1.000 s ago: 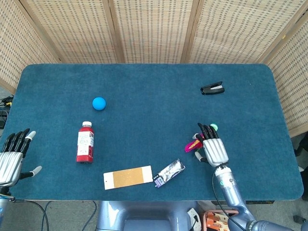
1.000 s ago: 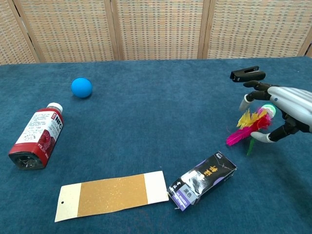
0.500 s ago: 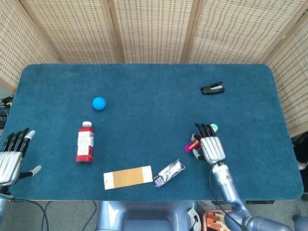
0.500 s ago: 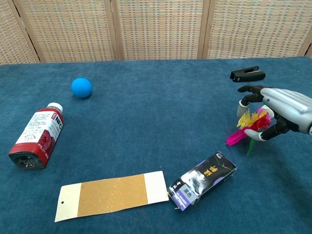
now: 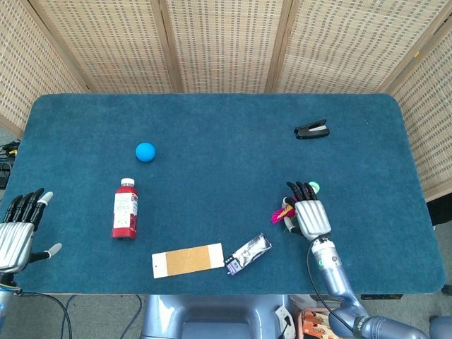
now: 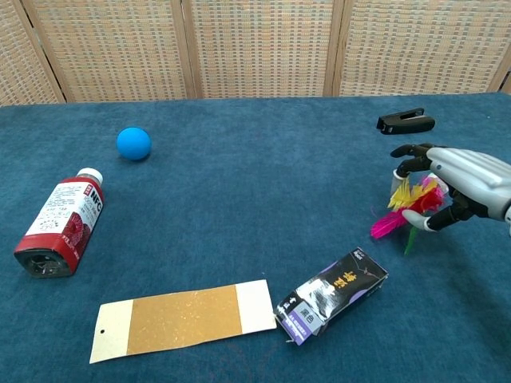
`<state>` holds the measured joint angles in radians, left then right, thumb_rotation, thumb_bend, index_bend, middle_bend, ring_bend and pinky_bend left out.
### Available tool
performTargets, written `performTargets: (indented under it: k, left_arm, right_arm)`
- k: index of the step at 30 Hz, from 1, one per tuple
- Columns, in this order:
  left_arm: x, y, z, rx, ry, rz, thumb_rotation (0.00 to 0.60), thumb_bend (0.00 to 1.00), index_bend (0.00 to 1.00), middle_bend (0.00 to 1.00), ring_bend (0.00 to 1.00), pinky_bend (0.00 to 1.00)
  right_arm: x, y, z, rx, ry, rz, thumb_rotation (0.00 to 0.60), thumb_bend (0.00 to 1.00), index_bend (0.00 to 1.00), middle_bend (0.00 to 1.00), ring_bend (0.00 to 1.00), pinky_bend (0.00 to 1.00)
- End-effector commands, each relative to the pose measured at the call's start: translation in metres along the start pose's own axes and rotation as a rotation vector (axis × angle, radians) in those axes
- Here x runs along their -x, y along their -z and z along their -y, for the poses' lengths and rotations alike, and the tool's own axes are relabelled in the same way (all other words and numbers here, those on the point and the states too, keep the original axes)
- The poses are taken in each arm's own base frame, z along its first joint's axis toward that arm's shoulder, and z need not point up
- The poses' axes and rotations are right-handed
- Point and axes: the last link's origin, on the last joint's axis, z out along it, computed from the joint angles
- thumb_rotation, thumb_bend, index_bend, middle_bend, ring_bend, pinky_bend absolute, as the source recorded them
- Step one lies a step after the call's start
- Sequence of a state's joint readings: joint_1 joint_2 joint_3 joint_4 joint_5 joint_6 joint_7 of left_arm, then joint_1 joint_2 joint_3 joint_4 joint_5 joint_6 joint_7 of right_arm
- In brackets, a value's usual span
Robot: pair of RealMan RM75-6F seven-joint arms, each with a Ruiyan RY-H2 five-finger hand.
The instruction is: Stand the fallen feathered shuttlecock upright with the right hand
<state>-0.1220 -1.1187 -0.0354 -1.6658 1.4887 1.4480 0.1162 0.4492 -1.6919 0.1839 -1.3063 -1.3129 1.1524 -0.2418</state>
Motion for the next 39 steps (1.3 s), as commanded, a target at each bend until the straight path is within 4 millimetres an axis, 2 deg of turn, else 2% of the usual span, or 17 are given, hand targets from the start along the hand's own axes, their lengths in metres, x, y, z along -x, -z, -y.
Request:
performTargets:
  k: [1, 12, 25, 32, 39]
  left_arm:
    - [0.000, 0.000, 0.000, 0.001, 0.001, -0.001, 0.600, 0.00, 0.00, 0.00, 0.00, 0.00]
    - [-0.001, 0.001, -0.001, 0.004, 0.001, -0.003, 0.600, 0.01, 0.00, 0.00, 0.00, 0.00]
    - [-0.001, 0.001, 0.000, 0.000, 0.003, -0.003, 0.600, 0.01, 0.00, 0.00, 0.00, 0.00]
    - [-0.002, 0.001, 0.001, -0.004, 0.007, -0.007, 0.600, 0.00, 0.00, 0.00, 0.00, 0.00]
    - [-0.002, 0.001, 0.001, -0.002, 0.007, -0.007, 0.600, 0.01, 0.00, 0.00, 0.00, 0.00]
  right_arm:
    - [-0.001, 0.000, -0.001, 0.005, 0.007, 0.003, 0.600, 0.39, 0.43, 0.08, 0.00, 0.00]
    - [-0.011, 0.001, -0.006, 0.020, 0.016, -0.017, 0.600, 0.42, 0.47, 0.10, 0.00, 0.00]
    - [-0.007, 0.002, -0.004, 0.023, 0.004, -0.004, 0.600, 0.43, 0.48, 0.10, 0.00, 0.00]
    - [-0.004, 0.000, -0.001, 0.018, 0.004, -0.012, 0.600, 0.43, 0.59, 0.19, 0.00, 0.03]
    - [-0.004, 0.000, -0.003, 0.021, 0.007, -0.019, 0.600, 0.43, 0.61, 0.21, 0.00, 0.03]
